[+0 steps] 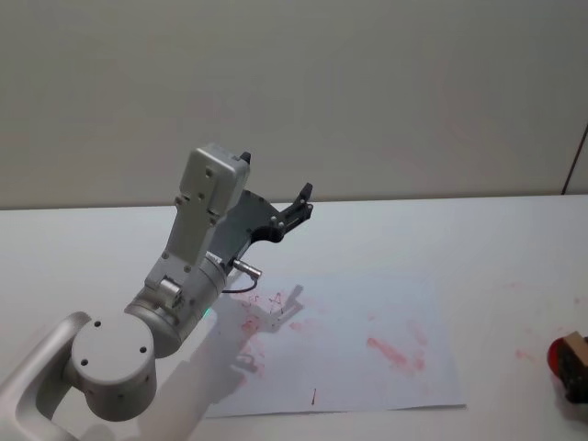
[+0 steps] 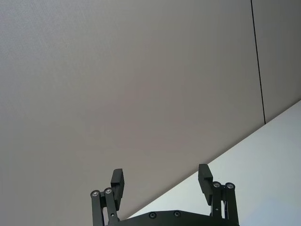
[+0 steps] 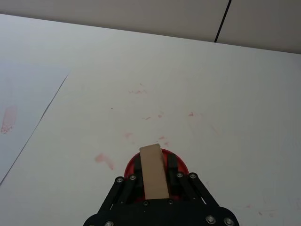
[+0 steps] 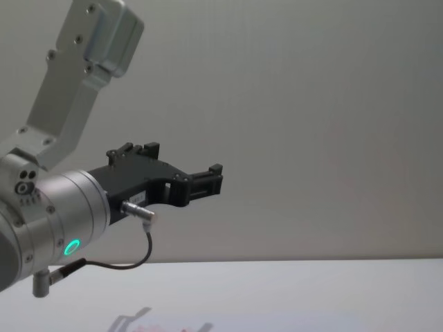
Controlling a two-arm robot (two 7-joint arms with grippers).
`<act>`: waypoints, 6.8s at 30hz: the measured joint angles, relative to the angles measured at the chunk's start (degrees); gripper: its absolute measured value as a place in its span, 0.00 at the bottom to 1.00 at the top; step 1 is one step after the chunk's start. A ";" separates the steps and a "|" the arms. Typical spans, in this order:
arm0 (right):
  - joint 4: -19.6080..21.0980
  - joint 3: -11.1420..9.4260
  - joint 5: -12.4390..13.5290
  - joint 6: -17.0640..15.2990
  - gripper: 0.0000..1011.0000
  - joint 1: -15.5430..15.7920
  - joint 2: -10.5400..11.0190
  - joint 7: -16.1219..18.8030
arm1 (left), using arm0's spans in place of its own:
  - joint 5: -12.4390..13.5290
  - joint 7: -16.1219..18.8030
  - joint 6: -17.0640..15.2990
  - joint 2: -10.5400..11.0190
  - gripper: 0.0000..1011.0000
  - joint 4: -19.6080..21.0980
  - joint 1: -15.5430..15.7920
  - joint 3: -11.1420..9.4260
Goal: Use the one hand to pick up the stamp and affix it onto the A4 paper.
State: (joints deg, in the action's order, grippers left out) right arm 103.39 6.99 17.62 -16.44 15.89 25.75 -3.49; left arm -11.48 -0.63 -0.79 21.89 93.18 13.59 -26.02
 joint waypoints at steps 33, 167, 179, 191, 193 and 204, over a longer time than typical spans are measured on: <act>0.64 2.08 -1.28 3.65 0.22 -6.16 -3.51 9.46 | 0.00 0.00 0.00 0.00 0.99 0.00 0.00 0.00; 3.27 -2.77 2.07 -11.88 0.22 -4.17 0.04 5.71 | 0.00 0.00 0.00 0.00 0.99 0.00 0.00 0.00; 2.64 -2.59 0.85 -12.69 0.27 -4.18 -0.05 5.84 | 0.00 0.00 0.00 0.00 0.99 0.00 0.00 0.00; 2.42 -2.52 0.42 -13.01 0.63 -4.22 -0.11 5.91 | 0.00 0.00 0.00 0.00 0.99 0.00 0.00 0.00; 2.39 -2.51 0.37 -13.03 0.69 -4.23 -0.13 5.91 | 0.00 0.00 0.00 0.00 0.99 0.00 0.00 0.00; 2.32 -2.49 0.26 -13.11 0.98 -4.25 -0.14 5.91 | 0.00 0.00 0.00 0.00 0.99 0.00 0.00 0.00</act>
State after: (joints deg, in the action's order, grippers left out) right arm 105.70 4.51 17.88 -29.55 11.64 25.61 2.42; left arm -11.48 -0.62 -0.79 21.89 93.18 13.59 -26.02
